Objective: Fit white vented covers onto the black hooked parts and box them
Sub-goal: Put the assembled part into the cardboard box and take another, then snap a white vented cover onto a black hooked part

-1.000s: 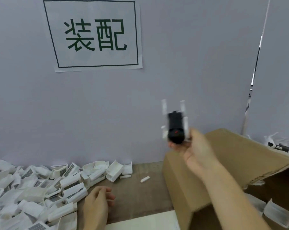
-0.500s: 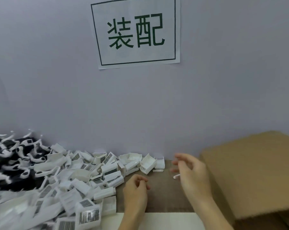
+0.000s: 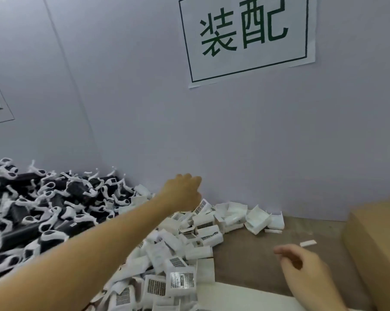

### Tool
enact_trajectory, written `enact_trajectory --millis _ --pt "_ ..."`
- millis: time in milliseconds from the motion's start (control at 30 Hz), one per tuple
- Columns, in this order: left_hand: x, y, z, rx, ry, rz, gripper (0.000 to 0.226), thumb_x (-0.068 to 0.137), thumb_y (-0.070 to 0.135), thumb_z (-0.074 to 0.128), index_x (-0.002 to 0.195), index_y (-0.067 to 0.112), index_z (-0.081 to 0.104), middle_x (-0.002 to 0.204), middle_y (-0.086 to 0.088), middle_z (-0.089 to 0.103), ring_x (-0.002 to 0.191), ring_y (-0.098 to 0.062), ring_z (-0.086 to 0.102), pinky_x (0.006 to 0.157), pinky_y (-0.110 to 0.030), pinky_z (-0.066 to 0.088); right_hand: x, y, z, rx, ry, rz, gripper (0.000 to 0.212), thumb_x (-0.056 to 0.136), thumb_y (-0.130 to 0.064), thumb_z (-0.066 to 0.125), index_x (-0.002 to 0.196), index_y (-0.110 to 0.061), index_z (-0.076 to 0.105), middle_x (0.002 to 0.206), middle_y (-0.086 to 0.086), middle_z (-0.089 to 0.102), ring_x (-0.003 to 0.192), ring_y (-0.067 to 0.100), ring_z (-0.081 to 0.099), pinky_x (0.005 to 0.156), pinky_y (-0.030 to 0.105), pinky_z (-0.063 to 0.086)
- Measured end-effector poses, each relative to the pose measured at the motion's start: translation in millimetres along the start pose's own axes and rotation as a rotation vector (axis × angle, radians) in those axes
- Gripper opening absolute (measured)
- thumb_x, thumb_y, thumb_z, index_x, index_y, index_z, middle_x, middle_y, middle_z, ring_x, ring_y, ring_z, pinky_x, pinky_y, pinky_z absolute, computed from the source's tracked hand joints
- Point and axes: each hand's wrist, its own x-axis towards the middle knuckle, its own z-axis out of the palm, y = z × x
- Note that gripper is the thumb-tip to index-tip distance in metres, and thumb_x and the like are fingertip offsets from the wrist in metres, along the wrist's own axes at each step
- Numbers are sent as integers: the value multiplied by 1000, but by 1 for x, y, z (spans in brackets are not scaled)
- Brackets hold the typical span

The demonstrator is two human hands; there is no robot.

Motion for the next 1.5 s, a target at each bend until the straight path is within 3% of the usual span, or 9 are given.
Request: enact_trajectory --millis 167,233,333,433,600,767,1067,1167,1500 --pt "-10 -114 7 273 -626 -325 35 94 9 44 123 -1 60 90 -7 70 56 -14 57 56 -24 47 -1 1 5 -23 -28 11 36 87 3 63 72 -28 74 71 -17 71 77 12 65 63 1 41" --pt "-20 -140 25 346 -727 -352 37 94 11 49 129 1 57 108 -10 70 69 -17 61 71 -29 52 -1 0 6 -26 -26 16 37 86 3 64 71 -29 74 70 -15 71 75 12 65 62 0 41" --pt "-32 -163 62 182 -590 -377 51 93 23 52 139 4 40 127 -11 57 105 -27 56 86 -33 48 -1 -2 7 -25 -22 28 40 85 5 63 68 -30 74 65 -12 71 73 13 63 59 -1 39" --pt "-33 -172 83 -109 -427 -457 66 93 22 54 147 3 20 104 -6 52 96 -24 51 63 -25 41 -2 -2 7 -35 -31 20 40 85 5 62 69 -29 74 66 -9 72 74 15 64 60 0 40" --pt "-24 -173 103 -153 -282 -535 60 100 41 53 136 -3 31 126 -18 59 110 -28 59 76 -29 46 -1 -1 7 -47 -49 23 39 85 5 62 70 -30 74 71 -6 73 78 16 66 62 2 40" --pt "-25 -176 110 -190 -106 -546 10 91 6 48 100 8 45 92 -8 55 76 -20 50 59 -27 40 -1 -1 8 -45 -52 38 41 83 6 63 67 -30 74 66 -11 72 77 17 66 62 -1 39" --pt "-8 -173 63 -296 -133 -563 13 102 25 48 104 12 51 103 -12 59 78 -25 57 52 -24 40 -1 -2 8 -40 -68 51 38 86 2 62 71 -31 74 72 -7 73 80 15 67 66 4 41" --pt "4 -168 40 -379 -61 -597 43 106 34 42 123 -3 57 123 -23 61 112 -35 58 80 -31 48 -2 -4 8 -16 -70 57 38 86 5 62 71 -28 74 72 -9 73 81 19 67 66 5 41" --pt "-10 -46 -19 -1425 391 -506 22 106 31 48 101 9 52 113 -17 62 105 -34 63 95 -48 52 -5 -8 8 100 -59 82 37 89 6 56 78 -24 74 76 -4 73 76 19 65 64 19 46"
